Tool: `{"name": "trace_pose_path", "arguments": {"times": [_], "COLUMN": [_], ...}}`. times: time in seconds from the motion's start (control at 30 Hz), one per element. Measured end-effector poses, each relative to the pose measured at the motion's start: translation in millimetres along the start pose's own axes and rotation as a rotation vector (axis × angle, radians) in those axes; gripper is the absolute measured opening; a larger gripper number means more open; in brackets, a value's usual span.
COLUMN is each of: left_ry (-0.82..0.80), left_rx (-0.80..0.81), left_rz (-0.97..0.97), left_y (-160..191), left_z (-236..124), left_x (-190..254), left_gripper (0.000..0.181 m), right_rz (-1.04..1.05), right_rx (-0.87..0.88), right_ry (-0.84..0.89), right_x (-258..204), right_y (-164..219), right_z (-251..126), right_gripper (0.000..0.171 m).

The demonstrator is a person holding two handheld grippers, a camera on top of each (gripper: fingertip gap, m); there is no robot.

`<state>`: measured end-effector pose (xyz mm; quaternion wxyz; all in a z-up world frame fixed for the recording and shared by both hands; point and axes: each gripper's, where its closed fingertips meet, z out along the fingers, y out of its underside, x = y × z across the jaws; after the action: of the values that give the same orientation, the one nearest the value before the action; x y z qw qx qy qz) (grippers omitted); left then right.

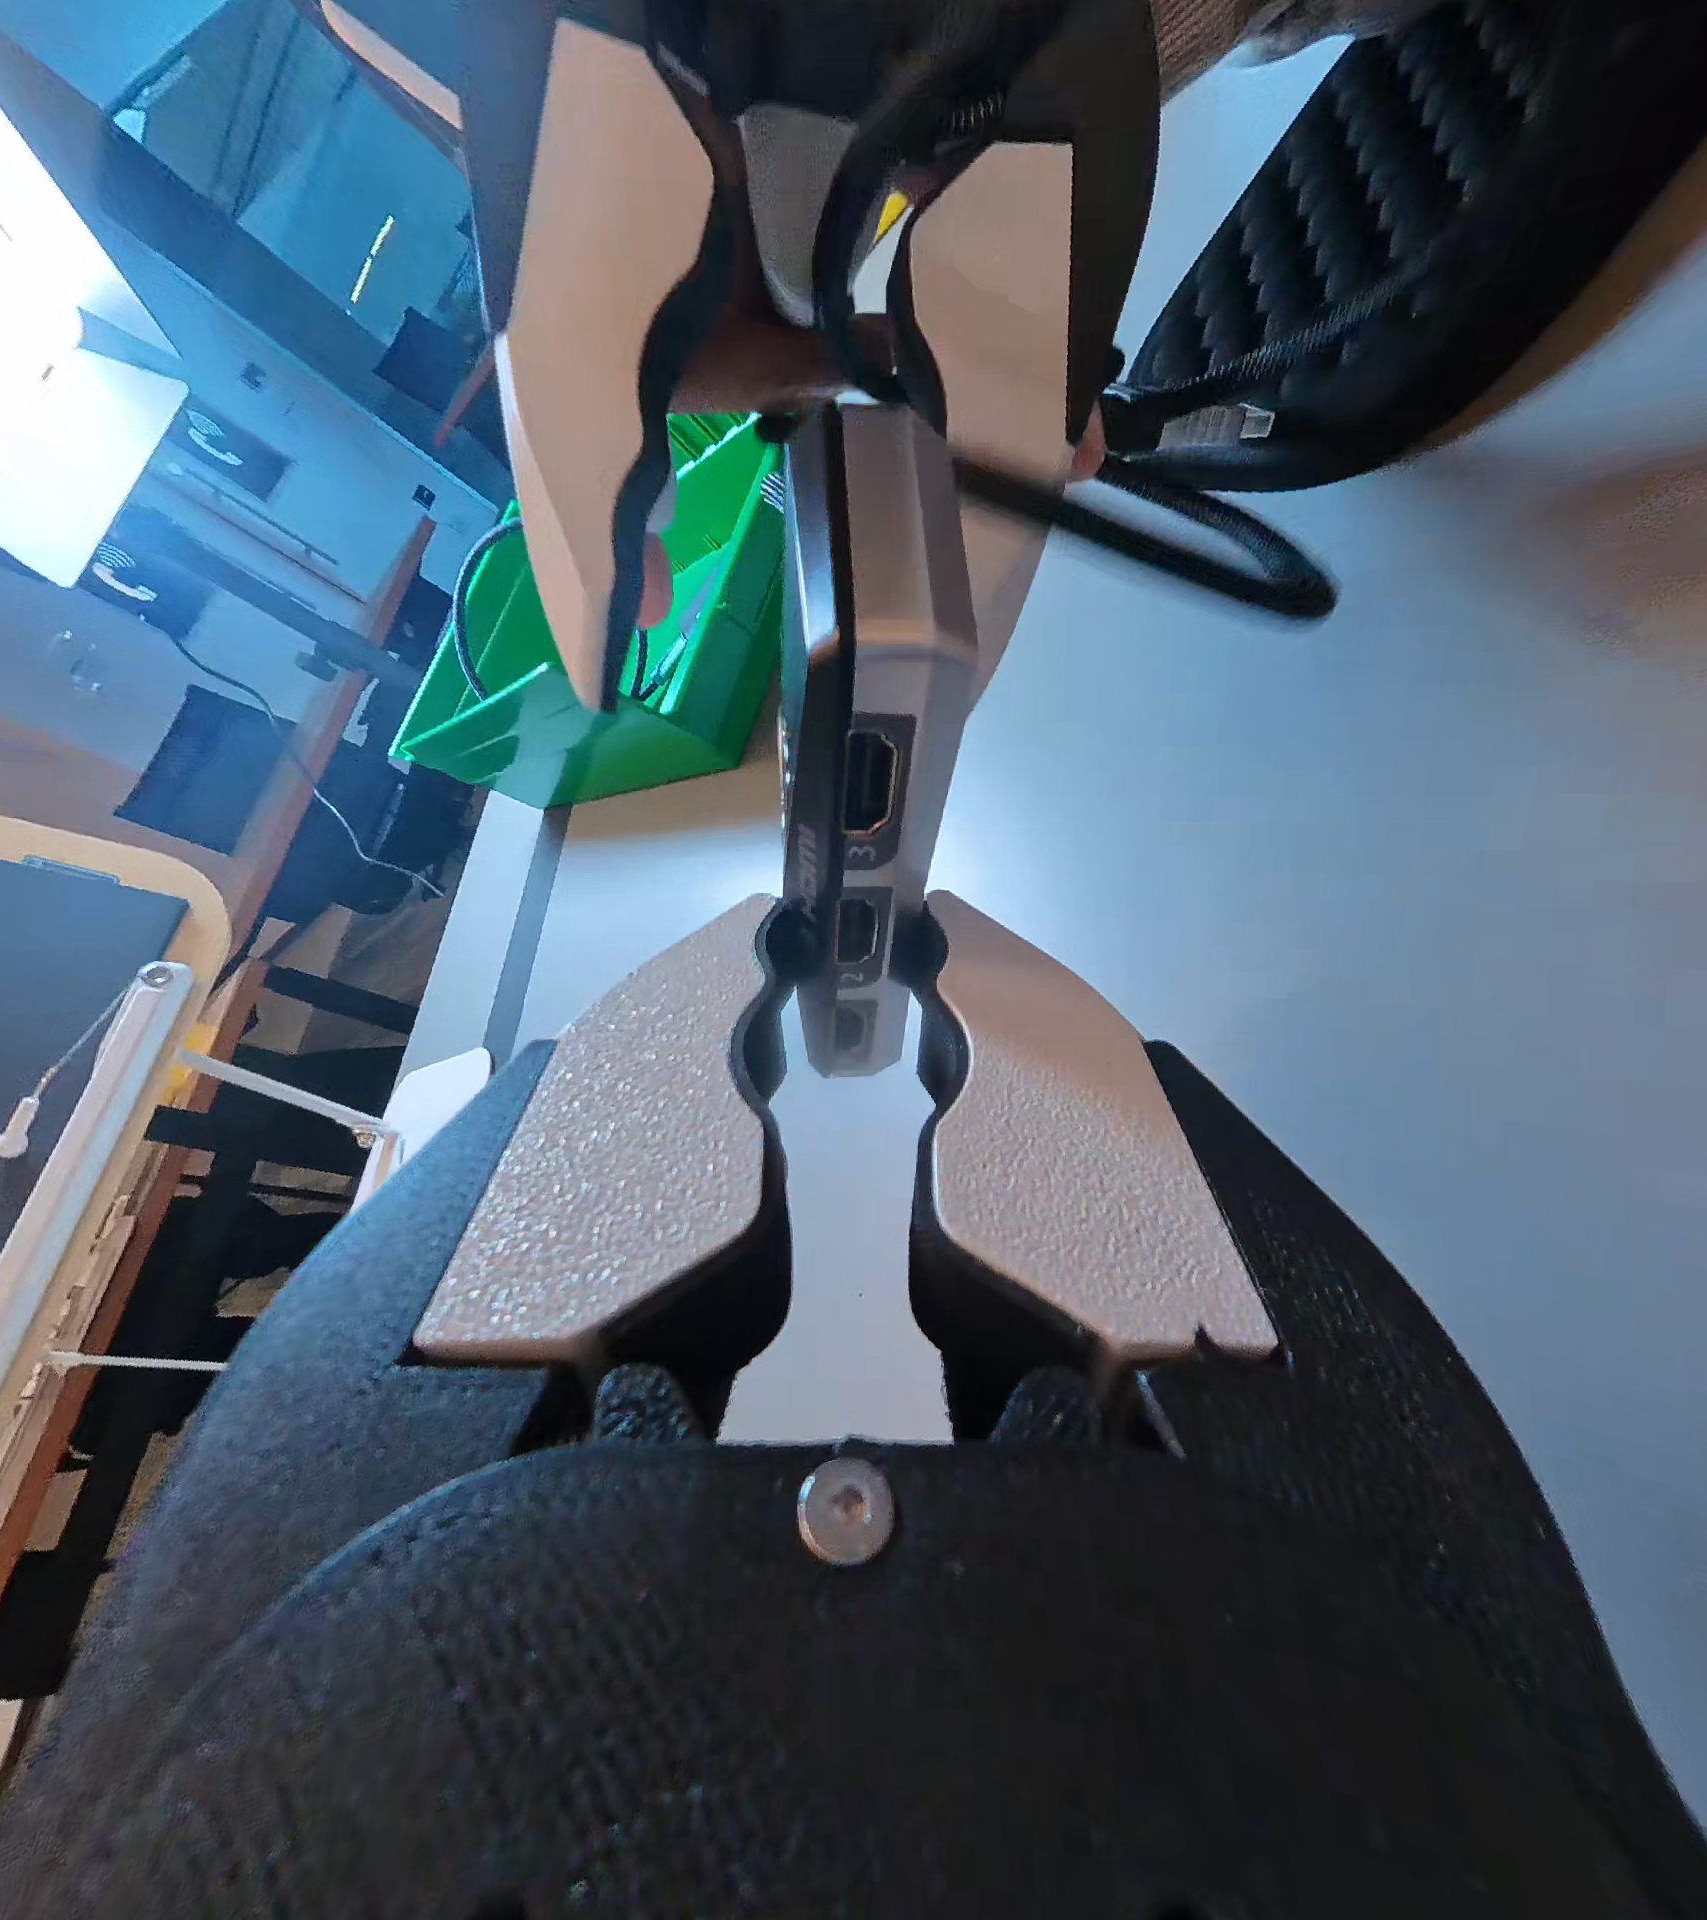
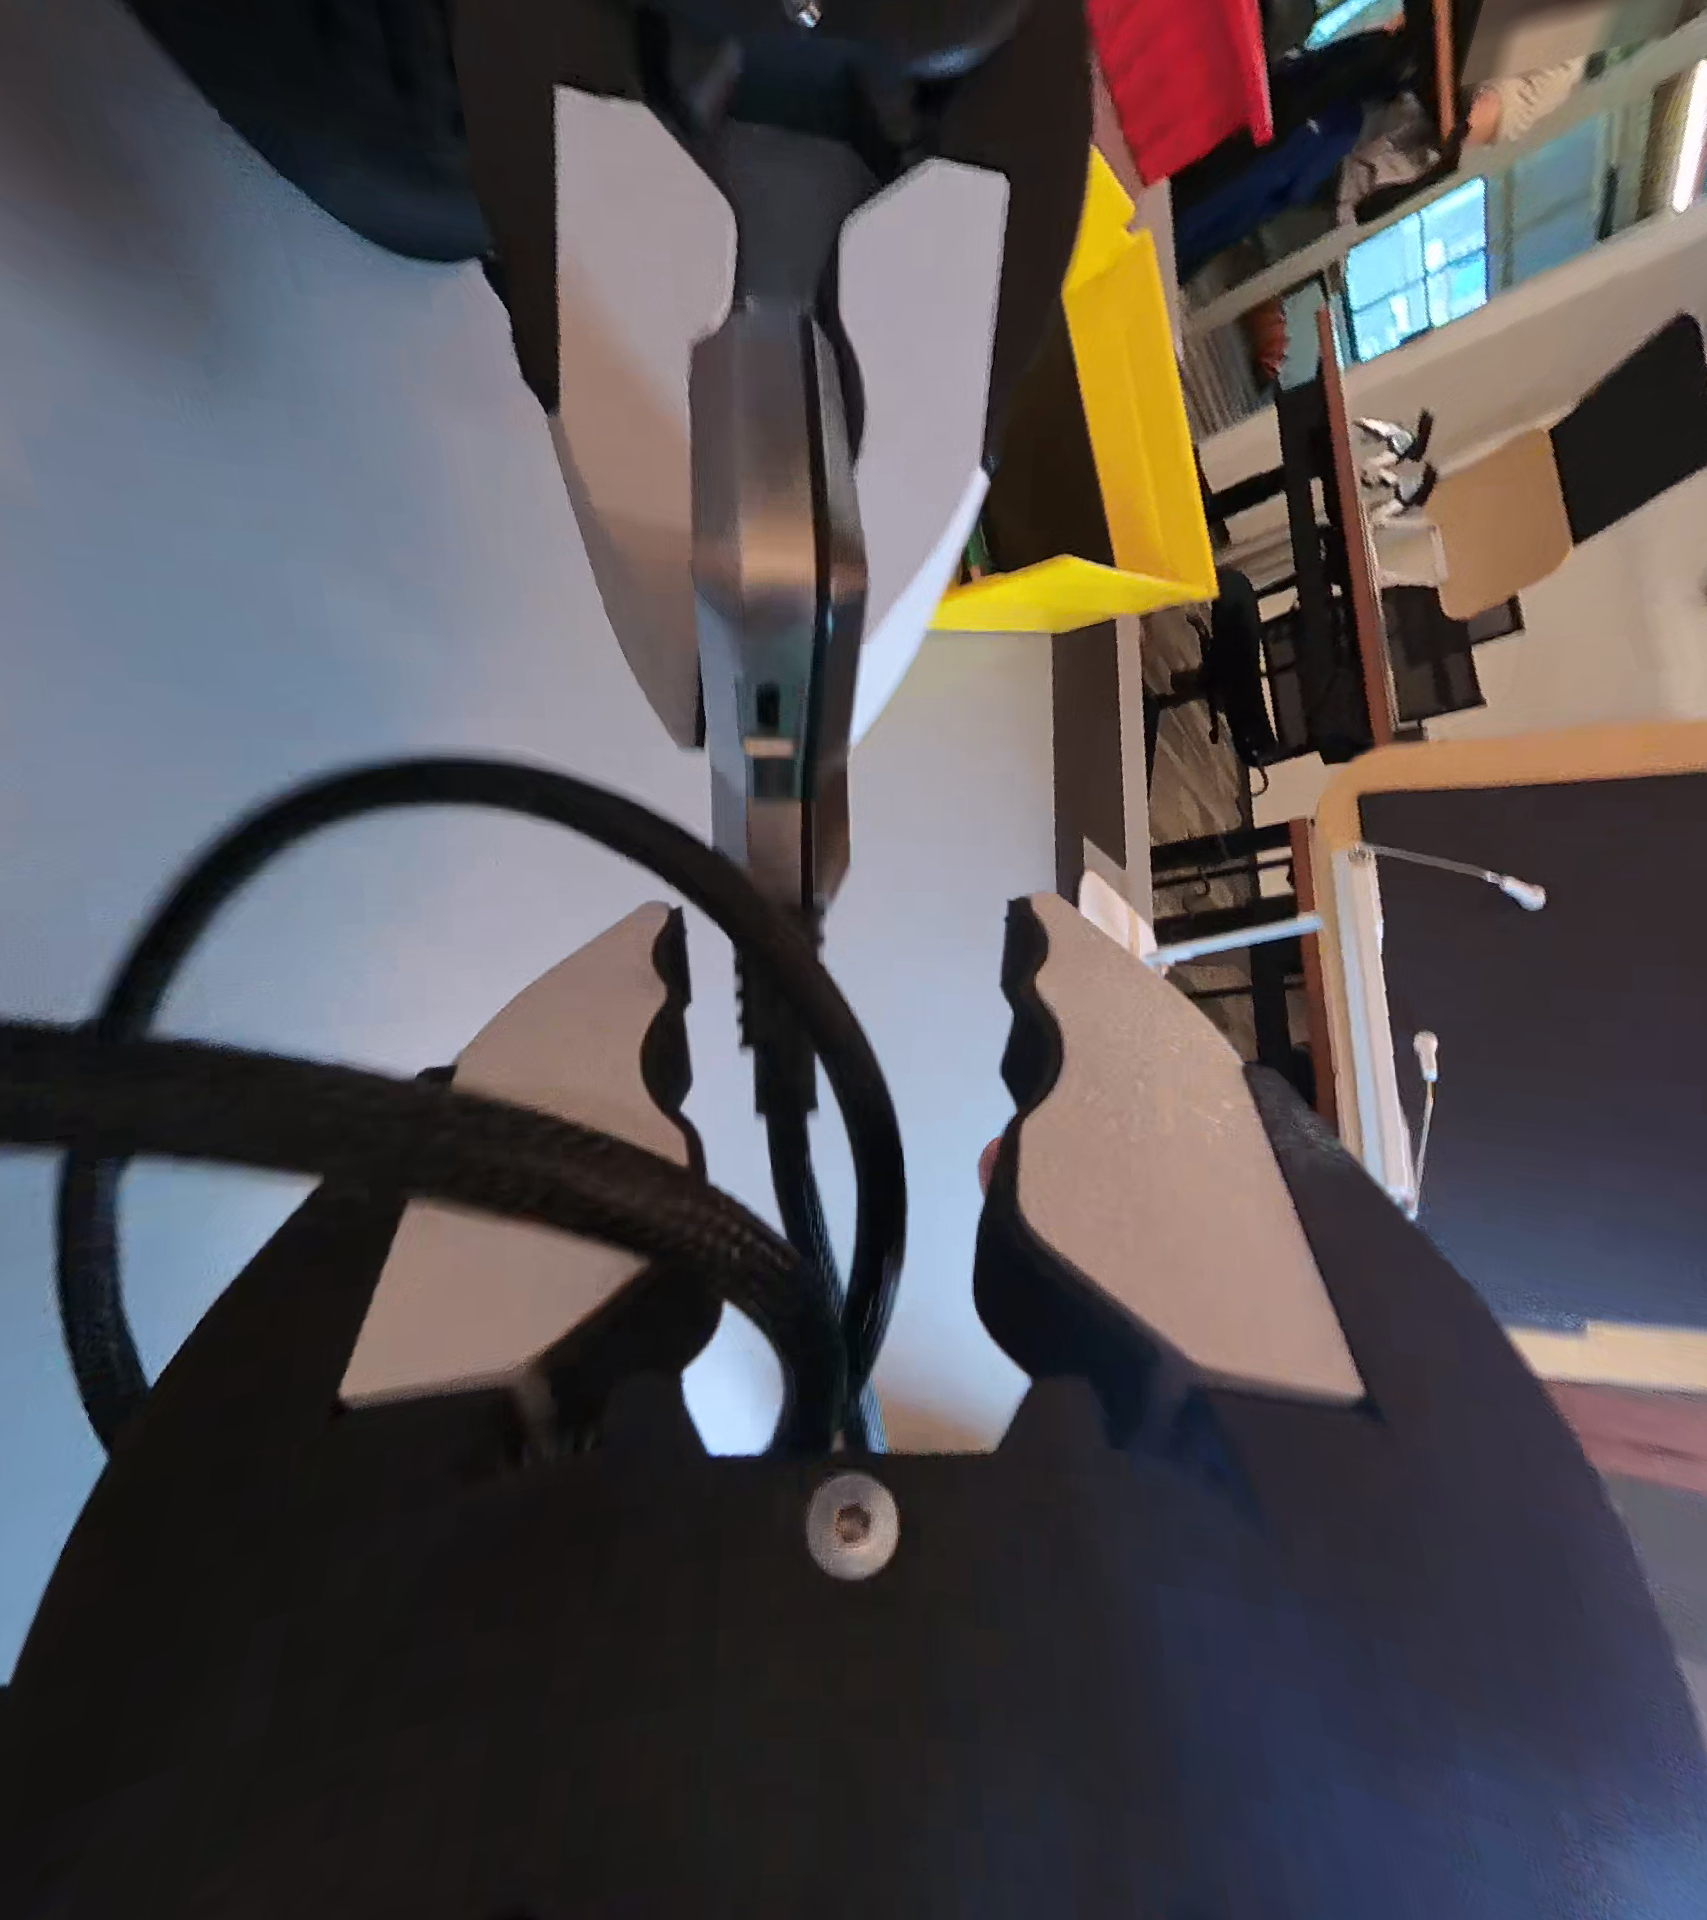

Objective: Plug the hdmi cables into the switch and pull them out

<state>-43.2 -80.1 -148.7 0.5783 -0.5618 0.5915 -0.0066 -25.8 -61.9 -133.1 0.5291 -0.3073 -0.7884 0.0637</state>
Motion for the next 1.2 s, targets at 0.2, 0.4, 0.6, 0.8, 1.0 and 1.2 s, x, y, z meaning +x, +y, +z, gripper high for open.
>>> {"name": "trace_pose_path", "arguments": {"times": [0.2, 0.4, 0.6, 0.8, 1.0, 1.2], "left_ry": [-0.061, -0.132, -0.153, -0.225, -0.348, -0.495], "left_rx": [0.005, 0.044, 0.116, 0.165, 0.157, 0.056], "left_rz": [0.041, 0.003, -0.211, -0.437, -0.574, -0.546], "left_y": [-9, -9, 3, 22, 42, 65], "left_z": [-2, -4, -19, -38, -66, -135], "left_x": [-6, -20, -42, -74, -109, -160], "left_gripper": [0.021, 0.023, 0.023, 0.024, 0.028, 0.022], "right_rz": [-0.183, -0.163, -0.046, 0.094, 0.143, 0.255], "right_rx": [0.019, -0.011, -0.079, -0.121, -0.188, -0.153], "right_ry": [-0.005, 0.038, 0.128, 0.254, 0.339, 0.415], "right_x": [-6, 8, 29, 57, 89, 126], "right_y": [-22, -21, 2, 37, 68, 83], "right_z": [15, 17, 8, -11, -28, -44], "right_gripper": [0.026, 0.025, 0.024, 0.024, 0.024, 0.024]}}
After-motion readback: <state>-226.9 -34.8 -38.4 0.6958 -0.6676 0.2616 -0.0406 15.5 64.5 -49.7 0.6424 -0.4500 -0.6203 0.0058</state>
